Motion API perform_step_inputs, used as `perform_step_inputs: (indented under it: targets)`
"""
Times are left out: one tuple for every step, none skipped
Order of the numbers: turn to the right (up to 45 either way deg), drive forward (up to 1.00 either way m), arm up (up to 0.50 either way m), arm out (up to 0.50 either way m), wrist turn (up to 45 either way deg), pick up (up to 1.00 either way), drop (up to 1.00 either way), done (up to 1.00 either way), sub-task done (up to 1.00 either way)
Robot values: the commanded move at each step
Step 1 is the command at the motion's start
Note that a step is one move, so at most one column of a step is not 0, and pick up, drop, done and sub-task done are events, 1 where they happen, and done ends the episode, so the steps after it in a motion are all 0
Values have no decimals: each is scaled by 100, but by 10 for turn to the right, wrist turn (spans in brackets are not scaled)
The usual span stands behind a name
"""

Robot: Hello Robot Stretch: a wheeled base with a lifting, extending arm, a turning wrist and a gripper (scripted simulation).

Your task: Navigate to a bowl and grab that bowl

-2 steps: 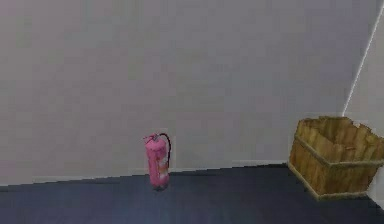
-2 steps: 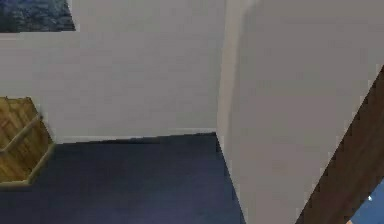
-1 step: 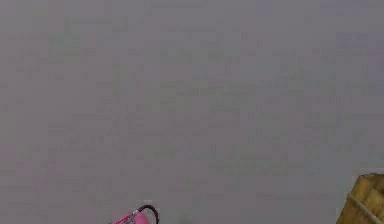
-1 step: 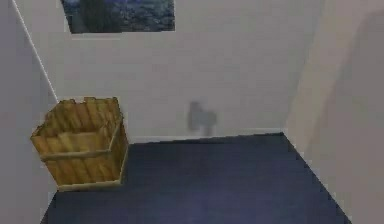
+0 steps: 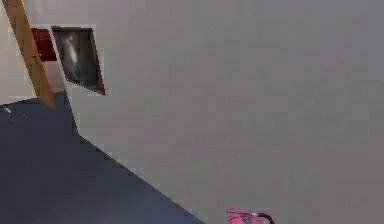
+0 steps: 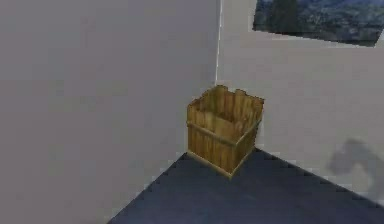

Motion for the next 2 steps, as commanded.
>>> perform_step_inputs:
  targets:
    - [-450, 0, 0, 0, 0, 0, 0, 0, 0]
    - [0, 100, 0, 0, 0, 0, 0, 0, 0]
